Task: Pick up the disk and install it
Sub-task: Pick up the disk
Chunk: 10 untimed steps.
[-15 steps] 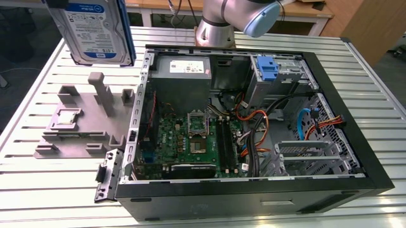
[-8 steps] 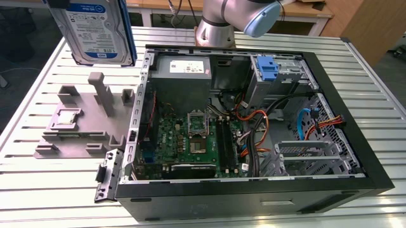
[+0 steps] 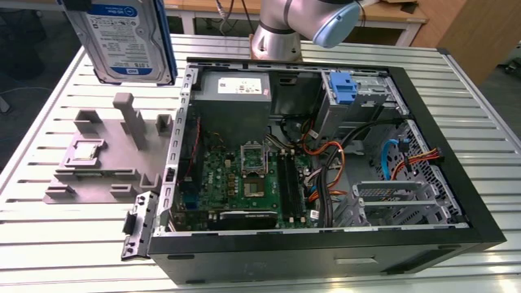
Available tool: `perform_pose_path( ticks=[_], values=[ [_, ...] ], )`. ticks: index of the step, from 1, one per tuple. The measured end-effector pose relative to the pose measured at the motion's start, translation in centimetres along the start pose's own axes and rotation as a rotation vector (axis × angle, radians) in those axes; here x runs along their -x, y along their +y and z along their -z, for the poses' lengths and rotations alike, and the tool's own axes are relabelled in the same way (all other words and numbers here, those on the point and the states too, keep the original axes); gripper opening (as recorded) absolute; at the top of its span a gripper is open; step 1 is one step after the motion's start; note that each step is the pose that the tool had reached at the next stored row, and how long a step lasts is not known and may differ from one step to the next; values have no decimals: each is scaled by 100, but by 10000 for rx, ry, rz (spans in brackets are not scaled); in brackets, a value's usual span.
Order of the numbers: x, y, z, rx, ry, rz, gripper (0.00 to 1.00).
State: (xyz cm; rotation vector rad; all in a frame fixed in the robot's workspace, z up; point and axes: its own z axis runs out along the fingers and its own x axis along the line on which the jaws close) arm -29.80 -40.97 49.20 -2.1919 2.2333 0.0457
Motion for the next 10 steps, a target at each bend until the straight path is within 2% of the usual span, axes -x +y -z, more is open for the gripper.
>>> perform_pose_path(
  ticks=[10],
  values=[
    [1, -30, 0, 0, 0, 0, 37]
  ],
)
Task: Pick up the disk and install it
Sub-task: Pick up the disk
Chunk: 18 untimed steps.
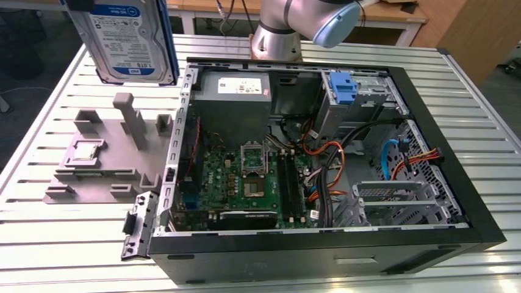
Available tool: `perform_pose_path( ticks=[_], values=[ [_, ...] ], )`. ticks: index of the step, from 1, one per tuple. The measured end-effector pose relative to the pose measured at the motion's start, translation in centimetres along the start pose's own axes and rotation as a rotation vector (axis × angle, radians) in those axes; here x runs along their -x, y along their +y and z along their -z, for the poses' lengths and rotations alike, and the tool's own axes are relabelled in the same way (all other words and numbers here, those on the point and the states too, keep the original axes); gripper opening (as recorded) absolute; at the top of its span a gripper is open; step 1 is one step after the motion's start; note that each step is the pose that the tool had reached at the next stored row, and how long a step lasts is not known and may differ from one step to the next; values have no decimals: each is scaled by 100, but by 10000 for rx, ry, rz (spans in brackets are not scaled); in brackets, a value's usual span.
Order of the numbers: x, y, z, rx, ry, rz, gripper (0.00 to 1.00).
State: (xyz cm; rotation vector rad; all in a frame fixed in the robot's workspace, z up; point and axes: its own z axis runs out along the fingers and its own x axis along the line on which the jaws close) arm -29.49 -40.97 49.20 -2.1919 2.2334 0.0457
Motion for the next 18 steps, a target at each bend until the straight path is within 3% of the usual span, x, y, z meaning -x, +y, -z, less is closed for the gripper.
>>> perform_pose_path(
  ticks=[18],
  values=[
    [1, -64, 1, 0, 0, 0, 37]
  ],
)
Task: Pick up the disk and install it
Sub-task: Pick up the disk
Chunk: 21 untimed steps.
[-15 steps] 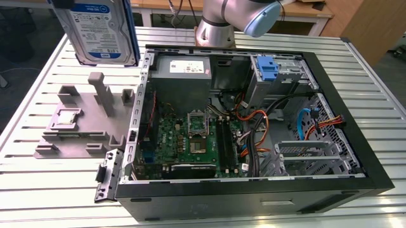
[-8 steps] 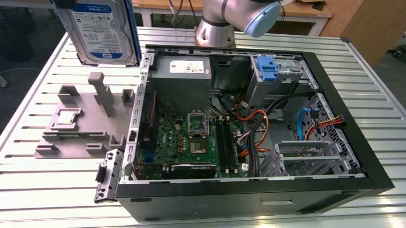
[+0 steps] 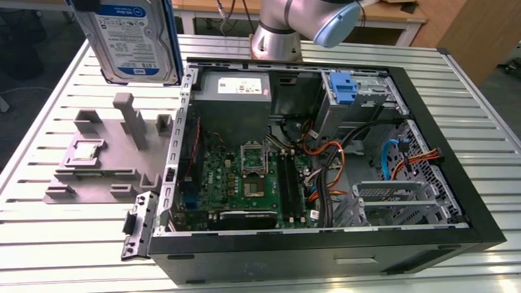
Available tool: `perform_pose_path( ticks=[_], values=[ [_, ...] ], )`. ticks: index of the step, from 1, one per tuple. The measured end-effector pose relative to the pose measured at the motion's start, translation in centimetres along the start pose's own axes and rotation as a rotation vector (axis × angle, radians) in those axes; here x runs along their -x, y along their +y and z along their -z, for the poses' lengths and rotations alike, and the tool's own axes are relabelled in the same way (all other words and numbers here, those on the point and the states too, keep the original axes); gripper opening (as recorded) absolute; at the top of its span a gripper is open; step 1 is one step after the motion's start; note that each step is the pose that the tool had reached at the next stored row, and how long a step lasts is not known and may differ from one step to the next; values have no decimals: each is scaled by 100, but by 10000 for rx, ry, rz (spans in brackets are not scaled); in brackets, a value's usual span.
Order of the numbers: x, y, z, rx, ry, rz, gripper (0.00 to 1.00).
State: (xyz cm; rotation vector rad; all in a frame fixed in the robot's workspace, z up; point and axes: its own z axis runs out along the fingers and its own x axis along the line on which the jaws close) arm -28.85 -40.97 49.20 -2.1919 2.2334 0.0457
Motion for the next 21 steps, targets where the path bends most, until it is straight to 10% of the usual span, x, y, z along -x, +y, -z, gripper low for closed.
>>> perform_pose_path(
  ticks=[21],
  values=[
    [2, -80, 1, 0, 0, 0, 37]
  ],
)
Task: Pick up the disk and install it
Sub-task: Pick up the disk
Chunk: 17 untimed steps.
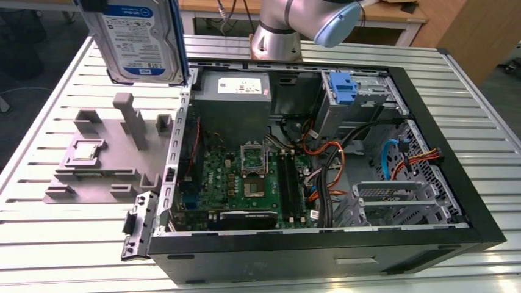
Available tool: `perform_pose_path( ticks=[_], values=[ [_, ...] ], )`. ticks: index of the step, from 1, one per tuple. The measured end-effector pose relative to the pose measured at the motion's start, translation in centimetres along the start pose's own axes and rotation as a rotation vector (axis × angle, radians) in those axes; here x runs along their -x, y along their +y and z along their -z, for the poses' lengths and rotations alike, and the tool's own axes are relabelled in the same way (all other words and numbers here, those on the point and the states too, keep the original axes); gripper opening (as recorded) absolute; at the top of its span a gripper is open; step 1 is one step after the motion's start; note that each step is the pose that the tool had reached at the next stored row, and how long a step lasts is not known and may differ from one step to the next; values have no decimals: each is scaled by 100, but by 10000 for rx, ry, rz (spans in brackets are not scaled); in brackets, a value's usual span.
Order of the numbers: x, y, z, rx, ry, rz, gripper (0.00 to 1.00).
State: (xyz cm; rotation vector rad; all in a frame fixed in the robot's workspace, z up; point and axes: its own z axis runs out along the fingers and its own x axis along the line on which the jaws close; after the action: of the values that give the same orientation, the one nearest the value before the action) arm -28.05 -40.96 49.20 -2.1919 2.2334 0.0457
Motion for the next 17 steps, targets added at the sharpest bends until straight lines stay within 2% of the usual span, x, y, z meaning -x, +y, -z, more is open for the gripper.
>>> perform_pose_path(
  ticks=[17],
  values=[
    [1, -77, 1, 0, 0, 0, 37]
  ],
)
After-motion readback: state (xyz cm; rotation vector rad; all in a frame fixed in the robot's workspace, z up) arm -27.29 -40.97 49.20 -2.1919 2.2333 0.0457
